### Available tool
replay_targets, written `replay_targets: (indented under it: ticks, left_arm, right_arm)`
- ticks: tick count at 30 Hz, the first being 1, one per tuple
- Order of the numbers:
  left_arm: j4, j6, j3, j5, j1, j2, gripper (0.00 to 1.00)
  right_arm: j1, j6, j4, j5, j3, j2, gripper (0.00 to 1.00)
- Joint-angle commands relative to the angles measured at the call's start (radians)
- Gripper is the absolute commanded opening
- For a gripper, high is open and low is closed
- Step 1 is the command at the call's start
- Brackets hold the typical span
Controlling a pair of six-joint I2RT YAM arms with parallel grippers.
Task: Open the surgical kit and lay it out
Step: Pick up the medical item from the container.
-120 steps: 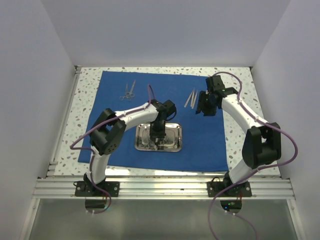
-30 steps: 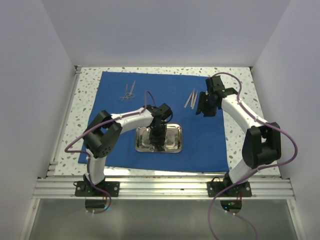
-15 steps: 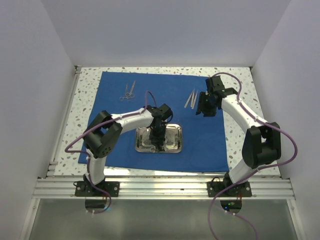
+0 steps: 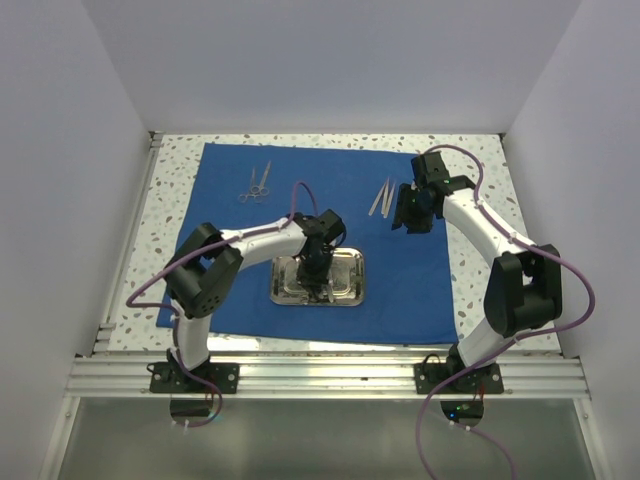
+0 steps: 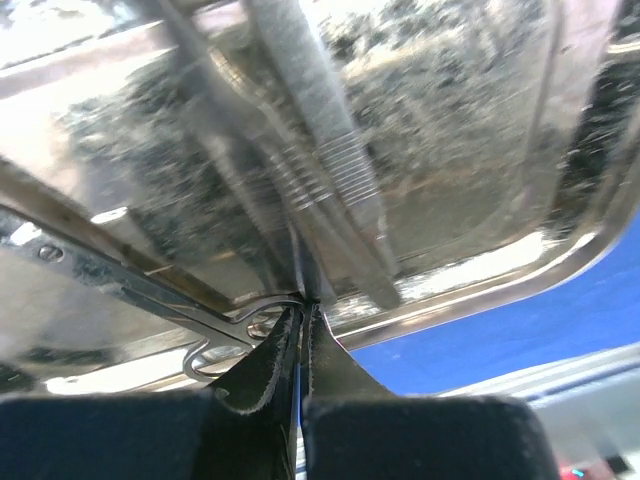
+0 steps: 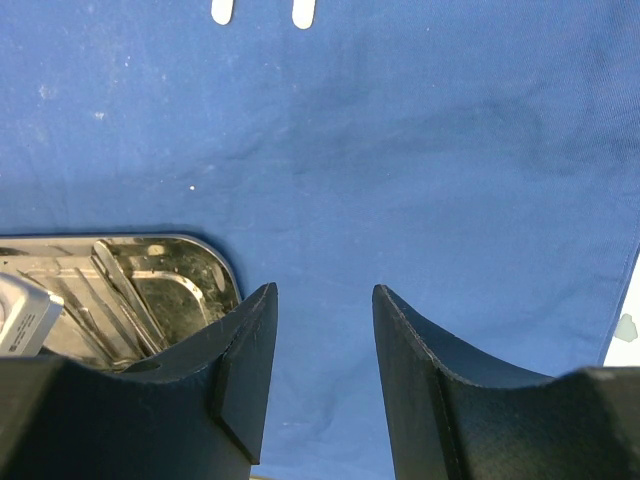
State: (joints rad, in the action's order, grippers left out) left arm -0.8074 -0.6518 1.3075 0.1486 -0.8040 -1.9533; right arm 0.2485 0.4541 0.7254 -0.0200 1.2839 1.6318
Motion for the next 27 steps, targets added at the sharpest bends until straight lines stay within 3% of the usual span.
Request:
replay_targets:
  ticks: [1,6,12,27]
  left_arm:
    - [-0.170,0.089,-0.074,-0.173,-0.024,-0.053,0.00]
    - [-0.359,0.110,0.070,-0.375,-0.026,0.028,0.00]
    - [-0.472,0.126,0.228,-0.460,-0.026,0.051,0.00]
    - [-0.510,0.118,0.449,-0.621,-0.012,0.085,0.00]
  right_arm:
    - [0.003,-0.009,-0.003,-0.017,-0.001,0.008,0.47]
    - [0.002,-0.009,0.002,-0.017,0.008,0.007,0.47]
    - [0.003,-0.003,0.006,-0.021,0.017,0.003,0.47]
    - [0.002,-0.005,0.031,-0.008,0.018,-0.023,0.47]
